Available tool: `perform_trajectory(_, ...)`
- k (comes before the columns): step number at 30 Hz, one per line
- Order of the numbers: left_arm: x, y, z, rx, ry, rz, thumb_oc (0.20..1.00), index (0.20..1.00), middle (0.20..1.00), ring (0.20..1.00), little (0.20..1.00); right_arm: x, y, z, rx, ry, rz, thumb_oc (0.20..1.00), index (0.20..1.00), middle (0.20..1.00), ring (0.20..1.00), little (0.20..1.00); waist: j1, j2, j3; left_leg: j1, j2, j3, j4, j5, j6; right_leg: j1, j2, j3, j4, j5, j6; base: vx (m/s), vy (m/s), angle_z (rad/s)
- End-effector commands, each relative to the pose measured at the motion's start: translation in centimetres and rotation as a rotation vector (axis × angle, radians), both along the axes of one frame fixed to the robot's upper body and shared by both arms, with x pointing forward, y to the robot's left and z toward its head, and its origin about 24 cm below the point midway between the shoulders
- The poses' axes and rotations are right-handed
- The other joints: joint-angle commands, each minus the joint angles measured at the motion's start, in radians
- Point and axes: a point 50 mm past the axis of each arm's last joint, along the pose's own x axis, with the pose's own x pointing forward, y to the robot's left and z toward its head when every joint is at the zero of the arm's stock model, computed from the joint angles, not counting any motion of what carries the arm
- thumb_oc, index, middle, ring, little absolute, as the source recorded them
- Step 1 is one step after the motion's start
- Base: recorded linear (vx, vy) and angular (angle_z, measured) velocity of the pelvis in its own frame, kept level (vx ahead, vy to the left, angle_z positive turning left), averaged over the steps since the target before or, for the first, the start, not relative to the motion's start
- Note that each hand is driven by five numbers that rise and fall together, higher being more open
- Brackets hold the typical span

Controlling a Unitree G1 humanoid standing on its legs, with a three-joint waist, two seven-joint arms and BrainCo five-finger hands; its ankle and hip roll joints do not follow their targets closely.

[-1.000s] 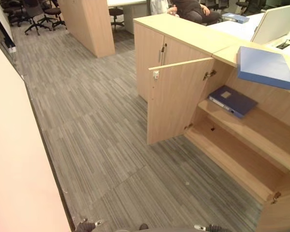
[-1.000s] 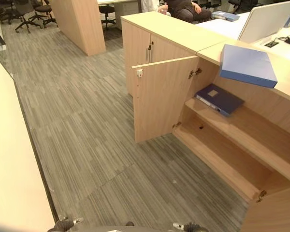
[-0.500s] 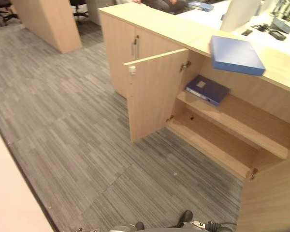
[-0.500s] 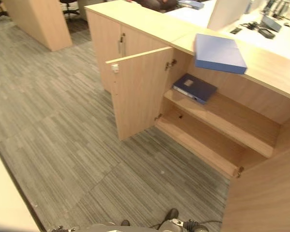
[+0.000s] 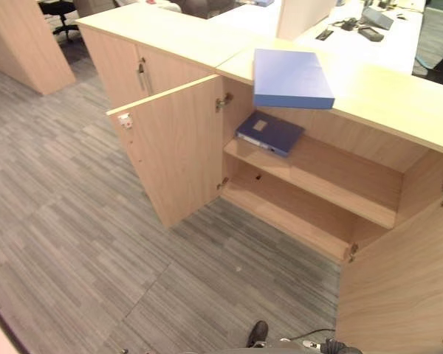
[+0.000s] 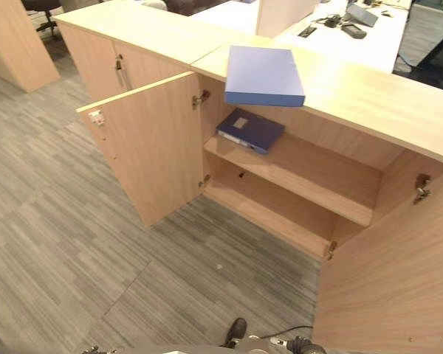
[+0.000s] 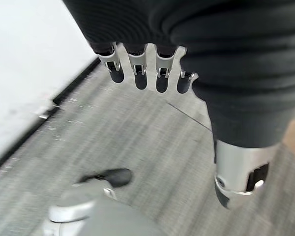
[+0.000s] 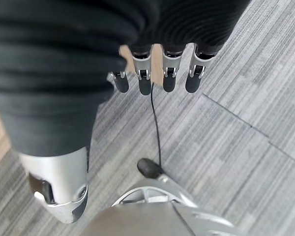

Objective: Put the empty folder in the office cabinet

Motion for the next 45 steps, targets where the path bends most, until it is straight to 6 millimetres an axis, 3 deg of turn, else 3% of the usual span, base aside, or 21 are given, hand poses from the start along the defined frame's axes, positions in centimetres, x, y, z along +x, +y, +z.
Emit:
perform_trajectory(1, 1.3, -0.3, 0.2, -0.01, -0.06, 0.013, 1.0, 1.0, 1.0, 1.0, 1.0, 1.3, -0.1, 0.3, -0.034, -0.017, 0.039, 1.0, 1.0, 1.0, 1.0, 1.0, 0.035, -0.038, 0.039, -0.076, -0.018, -0.1, 0.247, 0.138, 0.039, 0.086, -0.028, 0.091, -0.09, 0.018, 0.075, 0.15, -0.295, -0.64)
perform_trajectory(3, 2.0, -0.6, 0.2, -0.02, -0.086, 0.008, 1.0, 1.0, 1.0, 1.0, 1.0, 1.7, -0.6, 0.5, -0.055, -0.023, 0.05, 1.0, 1.0, 1.0, 1.0, 1.0, 0.055, -0.049, 0.062, -0.175, -0.047, -0.146, 0.379, 0.162, 0.061, 0.117, -0.017, 0.112, -0.097, -0.007, 0.051, 0.13, -0.194, -0.73)
perform_trajectory(6, 1.9, -1.3, 0.0, -0.054, -0.088, 0.016, 1.0, 1.0, 1.0, 1.0, 1.0, 1.9, -1.0, 0.6, -0.063, -0.028, 0.05, 1.0, 1.0, 1.0, 1.0, 1.0, 0.077, -0.065, 0.079, -0.301, -0.096, -0.157, 0.355, 0.12, 0.072, 0.158, -0.031, 0.148, -0.11, -0.018, 0.059, 0.13, -0.039, -0.34)
perform_trajectory(9, 1.6, -1.3, -0.1, -0.056, -0.076, 0.02, 1.0, 1.0, 1.0, 1.0, 1.0, 1.9, -1.1, 0.7, -0.066, -0.032, 0.06, 1.0, 1.0, 1.0, 1.0, 1.0, 0.089, -0.076, 0.083, -0.336, -0.103, -0.163, 0.22, 0.108, 0.066, 0.181, -0.043, 0.161, -0.13, -0.022, 0.074, 0.18, 0.054, -0.49)
perform_trajectory(10, 1.4, -1.2, -0.1, -0.056, -0.072, 0.029, 1.0, 1.0, 1.0, 1.0, 1.0, 2.1, -1.2, 0.8, -0.071, -0.038, 0.073, 1.0, 1.0, 1.0, 1.0, 1.0, 0.102, -0.058, 0.081, -0.343, -0.1, -0.221, -0.025, 0.208, 0.027, 0.207, -0.034, 0.181, -0.133, -0.042, 0.077, 0.2, 0.164, -0.28)
perform_trajectory(11, 1.5, -1.2, -0.1, -0.057, -0.073, 0.031, 1.0, 1.0, 1.0, 1.0, 1.0, 2.2, -1.3, 0.8, -0.074, -0.039, 0.072, 1.0, 1.0, 1.0, 1.0, 1.0, 0.101, -0.047, 0.076, -0.336, -0.09, -0.248, -0.137, 0.275, 0.023, 0.206, -0.033, 0.18, -0.128, -0.041, 0.075, 0.31, 0.22, -0.11)
perform_trajectory(16, 0.9, -1.5, -0.3, -0.064, -0.062, 0.069, 1.0, 1.0, 1.0, 1.0, 1.0, 1.3, -1.8, 0.8, -0.093, -0.009, 0.069, 1.0, 1.0, 1.0, 1.0, 1.0, 0.102, -0.014, 0.067, -0.383, -0.049, -0.356, -0.331, 0.326, -0.02, 0.255, -0.031, 0.233, -0.113, -0.096, 0.079, 0.32, 0.227, -0.32)
perform_trajectory(17, -0.6, -1.9, -0.7, -0.081, -0.007, 0.065, 1.0, 1.0, 1.0, 1.0, 1.0, -0.7, -2.2, 0.5, -0.092, 0.059, 0.053, 1.0, 1.0, 1.0, 1.0, 1.0, 0.112, 0.01, 0.027, -0.351, -0.048, -0.389, -0.336, 0.338, -0.032, 0.303, -0.06, 0.274, -0.123, -0.111, 0.109, 0.7, 0.639, -1.18)
perform_trajectory(18, -0.7, -1.9, -0.7, -0.079, 0.005, 0.058, 1.0, 1.0, 1.0, 1.0, 1.0, -0.9, -2.4, 0.5, -0.094, 0.068, 0.049, 1.0, 1.0, 1.0, 1.0, 1.0, 0.11, 0.012, 0.02, -0.337, -0.055, -0.382, -0.323, 0.338, -0.029, 0.307, -0.075, 0.277, -0.123, -0.106, 0.116, 0.79, 0.849, -1.31)
perform_trajectory(20, -0.6, -1.4, -0.6, -0.061, 0.022, 0.01, 1.0, 1.0, 1.0, 1.0, 1.0, -1.4, -2.0, 0.3, -0.069, 0.084, 0.03, 1.0, 1.0, 1.0, 1.0, 1.0, 0.114, -0.007, -0.017, -0.318, -0.125, -0.349, -0.252, 0.278, 0.024, 0.268, -0.173, 0.294, -0.067, -0.068, 0.164, 0.49, 0.689, -0.89)
perform_trajectory(23, -0.2, -1.0, -0.4, -0.048, 0.02, -0.007, 1.0, 1.0, 1.0, 1.0, 1.0, -0.9, -1.6, 0.3, -0.058, 0.072, 0.048, 1.0, 1.0, 1.0, 1.0, 1.0, 0.119, -0.014, -0.026, -0.298, -0.168, -0.318, -0.226, 0.234, 0.064, 0.22, -0.227, 0.302, 0.031, -0.029, 0.174, 0.22, 0.436, -0.47)
perform_trajectory(24, 0.2, -0.6, -0.2, -0.037, 0.012, -0.025, 1.0, 1.0, 1.0, 1.0, 1.0, 0.4, -1.2, 0.4, -0.044, 0.026, 0.069, 1.0, 1.0, 1.0, 1.0, 1.0, 0.12, -0.011, -0.017, -0.273, -0.213, -0.28, -0.212, 0.202, 0.106, 0.158, -0.292, 0.292, 0.17, 0.072, 0.168, 0.17, 0.481, -0.48)
perform_trajectory(25, 0.4, -0.5, -0.2, -0.033, 0.009, -0.027, 1.0, 1.0, 1.0, 1.0, 1.0, 1.1, -1.0, 0.5, -0.041, 0.005, 0.08, 1.0, 1.0, 1.0, 1.0, 1.0, 0.12, -0.005, -0.014, -0.256, -0.224, -0.269, -0.213, 0.193, 0.121, 0.131, -0.324, 0.262, 0.228, 0.11, 0.156, 0.28, 0.589, -0.4)
perform_trajectory(28, 0.5, 0.2, 0.1, -0.007, 0.01, -0.05, 1.0, 1.0, 1.0, 1.0, 1.0, 2.8, 0.1, 0.6, -0.022, -0.055, 0.133, 1.0, 1.0, 1.0, 1.0, 1.0, 0.133, 0.007, -0.001, -0.188, -0.235, -0.217, -0.222, 0.141, 0.137, 0.117, -0.391, 0.101, 0.306, 0.118, 0.15, 0.19, 0.305, -0.35)
perform_trajectory(29, 0.5, 0.2, 0.1, -0.006, 0.011, -0.05, 1.0, 1.0, 1.0, 1.0, 1.0, 2.8, 0.1, 0.6, -0.021, -0.055, 0.134, 1.0, 1.0, 1.0, 1.0, 1.0, 0.133, 0.007, 0.002, -0.182, -0.235, -0.217, -0.222, 0.136, 0.136, 0.12, -0.391, 0.102, 0.31, 0.114, 0.152, 0.13, 0.201, -0.4)
perform_trajectory(30, 1.1, 0.5, 0.3, 0.008, -0.013, -0.057, 1.0, 1.0, 1.0, 1.0, 1.0, 4.9, 1.0, 1.0, -0.013, -0.11, 0.187, 1.0, 1.0, 1.0, 1.0, 1.0, 0.123, 0.021, 0.026, -0.154, -0.229, -0.203, -0.23, 0.133, 0.142, 0.062, -0.326, 0.073, 0.276, 0.067, 0.151, 0.08, 0.107, -0.21)
perform_trajectory(33, 1.9, 0.3, 0.5, 0.008, -0.044, -0.072, 1.0, 1.0, 1.0, 1.0, 1.0, 6.1, 1.2, 1.4, -0.021, -0.148, 0.189, 1.0, 1.0, 1.0, 1.0, 1.0, 0.115, 0.032, 0.043, -0.14, -0.226, -0.199, -0.234, 0.13, 0.141, 0.028, -0.288, 0.075, 0.229, 0.056, 0.159, 0.06, 0.064, -0.25)
perform_trajectory(35, 2.7, -0.2, 0.5, -0.003, -0.072, -0.09, 1.0, 1.0, 1.0, 1.0, 1.0, 6.7, 1.3, 1.6, -0.02, -0.18, 0.158, 1.0, 1.0, 1.0, 1.0, 1.0, 0.087, 0.032, 0.06, -0.108, -0.224, -0.2, -0.249, 0.123, 0.134, -0.01, -0.214, 0.126, 0.113, 0.059, 0.165, 0.09, -0.028, -0.22)
perform_trajectory(37, 4.3, -0.6, 0.8, -0.01, -0.125, -0.118, 1.0, 1.0, 1.0, 1.0, 1.0, 6.0, 1.3, 1.3, -0.015, -0.157, 0.139, 1.0, 1.0, 1.0, 1.0, 1.0, 0.059, 0.008, 0.072, -0.102, -0.252, -0.217, -0.248, 0.135, 0.137, -0.019, -0.156, 0.213, -0.004, 0.092, 0.166, 0.1, -0.076, -0.05)
perform_trajectory(39, 4.8, -1.3, 0.7, -0.026, -0.138, -0.148, 1.0, 1.0, 1.0, 1.0, 1.0, 4.9, 1.1, 1.0, -0.02, -0.119, 0.128, 1.0, 1.0, 1.0, 1.0, 1.0, 0.054, -0.002, 0.055, -0.093, -0.261, -0.219, -0.258, 0.134, 0.135, 0.016, -0.142, 0.216, -0.053, 0.097, 0.166, 0.15, -0.088, 0.46)
perform_trajectory(45, 6.3, -4.2, 0.7, -0.139, -0.199, -0.265, 1.0, 1.0, 1.0, 1.0, 1.0, 2.5, 0.3, 0.5, -0.028, -0.042, 0.1, 1.0, 1.0, 1.0, 1.0, 1.0, 0.025, 0.002, -0.02, -0.009, -0.218, -0.216, -0.323, 0.118, 0.115, 0.129, -0.098, 0.211, -0.16, 0.088, 0.159, 0.22, -0.107, 0.14)
